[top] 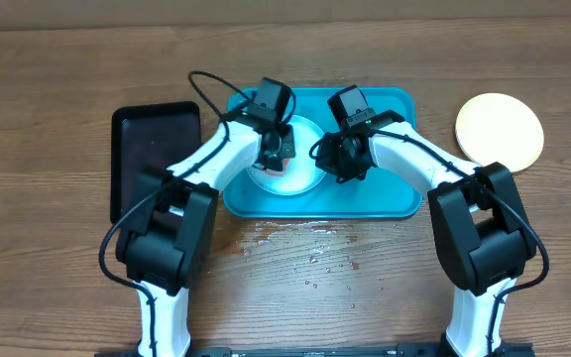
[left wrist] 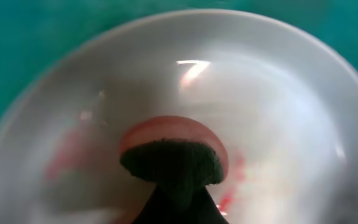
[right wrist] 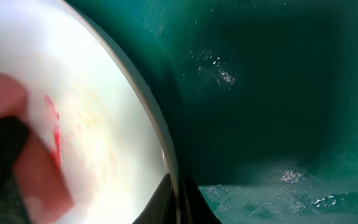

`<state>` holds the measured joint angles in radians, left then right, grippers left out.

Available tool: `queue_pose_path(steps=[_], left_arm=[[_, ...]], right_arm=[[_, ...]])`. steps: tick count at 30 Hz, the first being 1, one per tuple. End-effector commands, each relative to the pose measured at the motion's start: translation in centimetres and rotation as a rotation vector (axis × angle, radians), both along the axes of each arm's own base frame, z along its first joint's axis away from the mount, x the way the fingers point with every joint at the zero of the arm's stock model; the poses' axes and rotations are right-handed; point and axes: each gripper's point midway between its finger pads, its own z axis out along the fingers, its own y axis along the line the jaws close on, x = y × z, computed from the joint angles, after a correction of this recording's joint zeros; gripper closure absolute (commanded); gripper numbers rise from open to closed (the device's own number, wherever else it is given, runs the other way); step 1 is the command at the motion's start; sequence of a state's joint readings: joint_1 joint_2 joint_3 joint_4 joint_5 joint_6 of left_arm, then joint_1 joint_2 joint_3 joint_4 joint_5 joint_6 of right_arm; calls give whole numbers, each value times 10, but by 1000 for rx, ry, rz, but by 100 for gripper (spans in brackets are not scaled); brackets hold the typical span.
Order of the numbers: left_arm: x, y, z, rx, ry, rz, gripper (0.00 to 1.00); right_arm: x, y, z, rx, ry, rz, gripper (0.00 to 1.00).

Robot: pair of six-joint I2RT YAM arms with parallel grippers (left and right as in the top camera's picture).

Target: Clean dirty plates on tray and stack at the side

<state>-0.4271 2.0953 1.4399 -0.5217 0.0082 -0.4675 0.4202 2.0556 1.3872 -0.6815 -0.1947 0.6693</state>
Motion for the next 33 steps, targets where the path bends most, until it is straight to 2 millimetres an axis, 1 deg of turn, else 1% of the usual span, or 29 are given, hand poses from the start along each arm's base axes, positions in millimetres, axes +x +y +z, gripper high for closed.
queue_pose_path(steps=[1, 8, 13, 16, 18, 20, 23, 27, 30, 33], left_arm=[[-5, -24, -8, -41, 12, -73, 96], [2, -32, -27, -77, 13, -47, 96], [14, -35, -27, -100, -28, -18, 96], [19, -25, -28, -70, -39, 34, 96], [17, -15, -31, -54, -19, 51, 96], [12, -1, -35, -22, 15, 74, 96], [4, 26, -42, 44, 69, 119, 96], [-6, 50, -47, 79, 136, 155, 96], [-13, 63, -49, 99, 177, 167, 96], [-20, 70, -51, 120, 208, 164, 96]], right_arm=[[-3, -3, -8, -20, 15, 8, 96], [-4, -3, -9, -21, 18, 12, 96], [-6, -4, -9, -26, 23, 19, 96], [-7, -5, -9, -28, 26, 19, 96], [-7, -5, -9, -28, 27, 19, 96], [-7, -5, -9, -28, 27, 19, 96], [-7, -5, -9, -28, 27, 19, 96], [-7, -5, -9, -28, 26, 19, 96], [-7, -5, -9, -29, 26, 18, 96], [-6, -5, -9, -29, 26, 18, 96]])
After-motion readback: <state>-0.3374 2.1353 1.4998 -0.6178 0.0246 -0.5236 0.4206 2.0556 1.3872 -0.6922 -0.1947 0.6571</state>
